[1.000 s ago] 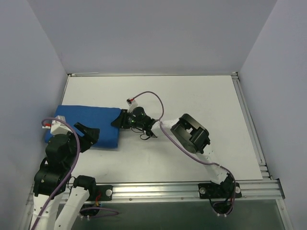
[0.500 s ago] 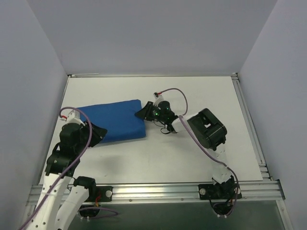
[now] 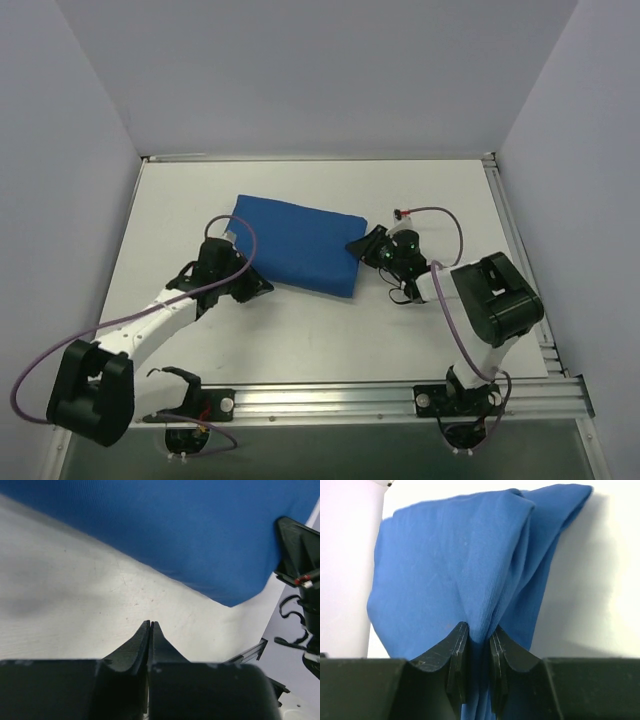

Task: Open and lay out the surgical kit
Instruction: Adjust the surgical kit at the center of the board.

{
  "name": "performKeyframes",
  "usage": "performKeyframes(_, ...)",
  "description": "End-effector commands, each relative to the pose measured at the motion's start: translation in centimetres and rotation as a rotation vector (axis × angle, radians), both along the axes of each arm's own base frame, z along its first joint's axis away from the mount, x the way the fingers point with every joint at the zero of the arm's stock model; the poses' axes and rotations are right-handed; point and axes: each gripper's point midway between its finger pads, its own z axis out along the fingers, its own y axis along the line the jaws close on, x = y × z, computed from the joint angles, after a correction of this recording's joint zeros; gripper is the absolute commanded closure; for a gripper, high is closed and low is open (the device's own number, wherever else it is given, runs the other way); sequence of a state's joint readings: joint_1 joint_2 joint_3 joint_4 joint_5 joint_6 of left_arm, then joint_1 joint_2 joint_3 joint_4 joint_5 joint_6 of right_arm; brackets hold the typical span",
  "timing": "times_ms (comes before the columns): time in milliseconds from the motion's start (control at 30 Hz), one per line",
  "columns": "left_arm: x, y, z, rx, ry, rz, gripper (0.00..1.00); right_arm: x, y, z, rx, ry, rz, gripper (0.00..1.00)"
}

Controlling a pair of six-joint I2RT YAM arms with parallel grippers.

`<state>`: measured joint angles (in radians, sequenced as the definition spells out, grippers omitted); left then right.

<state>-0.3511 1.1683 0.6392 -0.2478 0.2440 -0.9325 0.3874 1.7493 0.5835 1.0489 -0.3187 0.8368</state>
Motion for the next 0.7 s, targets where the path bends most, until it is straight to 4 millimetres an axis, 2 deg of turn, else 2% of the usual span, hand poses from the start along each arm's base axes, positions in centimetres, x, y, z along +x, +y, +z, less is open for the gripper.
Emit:
performKeyframes(0,1.2,-2.6,-0.5,-0.095,-0.033,0.012,0.98,-2.0,-0.7,1.5,-0.023,-0.033,-0.024,1.00)
performKeyframes(33,1.2,-2.4,-1.3,-0.087,-0.017,0.028,0.98,-3.4,-1.1,0.6,-0.035,-0.003,-0.023,1.00)
performKeyframes(67,1.3,-2.3,-1.9,-0.079,0.001,0.039,0.98,-3.9,-1.1,1.9,-0.023,-0.028,-0.028,1.00)
performKeyframes(133,1.9,-1.5,-3.8,-0.009,0.040,0.070,0.98,-5.5,-1.0,1.8,-0.032,-0.015,-0.027,1.00)
performKeyframes(167,2.8,-1.3,-3.6,0.016,0.031,0.077,0.98,-6.5,-1.1,1.4,-0.032,-0.001,-0.025,1.00)
performKeyframes(200,3.4,-0.7,-4.9,0.060,0.053,0.100,0.98,-7.2,-0.8,2.8,-0.015,-0.033,-0.017,1.00)
performKeyframes(233,4.3,-0.2,-5.3,0.076,0.058,0.114,0.98,-8.4,-0.3,2.3,-0.039,-0.013,-0.004,1.00)
performKeyframes(267,4.9,0.0,-5.6,0.096,0.059,0.106,0.98,-8.9,-0.2,2.5,-0.043,-0.016,-0.004,1.00)
performKeyframes(300,6.5,-0.2,-5.8,0.099,0.069,0.102,0.98,-9.6,0.0,3.3,-0.028,-0.028,-0.002,1.00)
performKeyframes(367,8.6,-0.6,-5.4,0.115,0.050,0.067,0.98,-11.0,0.8,3.1,-0.021,-0.016,0.021,1.00)
performKeyframes(400,8.6,-0.4,-6.9,0.149,0.118,0.057,0.98,-11.4,1.0,3.0,-0.011,-0.005,0.027,1.00)
performKeyframes(433,11.3,-1.4,-4.9,0.133,0.058,0.041,0.98,-11.6,1.2,3.0,-0.007,-0.004,0.028,0.99)
performKeyframes(467,12.3,-1.7,-4.6,0.144,0.041,0.014,0.98,-12.1,1.7,2.9,-0.006,-0.004,0.041,0.99)
performKeyframes(500,12.5,-1.7,-6.1,0.165,0.096,0.002,0.98,-12.3,2.0,2.4,-0.013,0.006,0.043,0.98)
performKeyframes(533,14.8,-2.6,-4.4,0.147,0.040,-0.021,0.98,-12.4,2.2,2.3,-0.017,0.004,0.049,0.98)
performKeyframes(567,15.4,-2.9,-4.4,0.140,0.049,-0.041,0.98,-12.5,2.6,1.6,-0.030,0.022,0.058,0.97)
performKeyframes(600,15.9,-3.3,-5.6,0.144,0.078,-0.056,0.98,-12.4,2.8,1.4,-0.032,0.028,0.062,0.96)
performKeyframes(633,17.9,-4.0,-4.2,0.133,0.032,-0.061,0.98,-12.0,3.3,1.9,-0.022,0.009,0.071,0.96)
performKeyframes(667,18.2,-4.2,-4.3,0.124,0.048,-0.079,0.98,-11.9,3.5,1.0,-0.040,0.032,0.073,0.95)
